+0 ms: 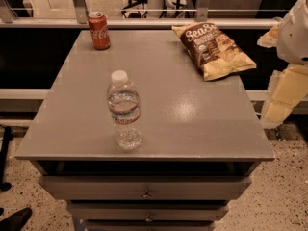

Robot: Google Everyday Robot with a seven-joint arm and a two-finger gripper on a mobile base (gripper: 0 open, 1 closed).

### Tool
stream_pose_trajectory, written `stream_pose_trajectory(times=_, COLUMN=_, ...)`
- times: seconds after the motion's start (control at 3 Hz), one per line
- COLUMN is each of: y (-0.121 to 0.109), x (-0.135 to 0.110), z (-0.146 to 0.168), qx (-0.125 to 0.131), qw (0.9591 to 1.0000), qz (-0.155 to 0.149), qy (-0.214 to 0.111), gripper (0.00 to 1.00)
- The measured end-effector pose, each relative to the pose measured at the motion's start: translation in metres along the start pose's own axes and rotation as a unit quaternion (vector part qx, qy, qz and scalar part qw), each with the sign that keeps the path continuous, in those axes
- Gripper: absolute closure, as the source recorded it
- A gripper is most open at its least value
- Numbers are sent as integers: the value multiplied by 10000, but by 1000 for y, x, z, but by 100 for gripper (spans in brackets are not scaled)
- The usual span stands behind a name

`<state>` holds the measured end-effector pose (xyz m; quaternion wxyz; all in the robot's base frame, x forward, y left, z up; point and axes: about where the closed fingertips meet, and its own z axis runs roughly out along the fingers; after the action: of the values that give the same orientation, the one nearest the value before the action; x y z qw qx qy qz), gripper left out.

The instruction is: Move brown chip bag near water bottle

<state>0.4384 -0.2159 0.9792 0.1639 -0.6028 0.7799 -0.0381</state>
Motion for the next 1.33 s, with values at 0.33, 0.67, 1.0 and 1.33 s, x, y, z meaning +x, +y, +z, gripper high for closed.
stream_pose_trajectory(times=0.33, y=-3, x=0, z=3, qx=19, qw=10000, qz=18, qy=-36, gripper=0)
stream_pose_trajectory(times=0.67, y=-27, x=2, z=24, qx=124, qw=9994, qz=147, qy=-285, gripper=0)
stream_pose_trajectory(times=1.0, y=-90, x=1, z=66, qx=409, qw=9937, qz=562, qy=-880, gripper=0)
stream_pose_trajectory(times=1.33, y=-133, x=-1, z=93, qx=580, qw=9867, qz=863, qy=-1250, gripper=0)
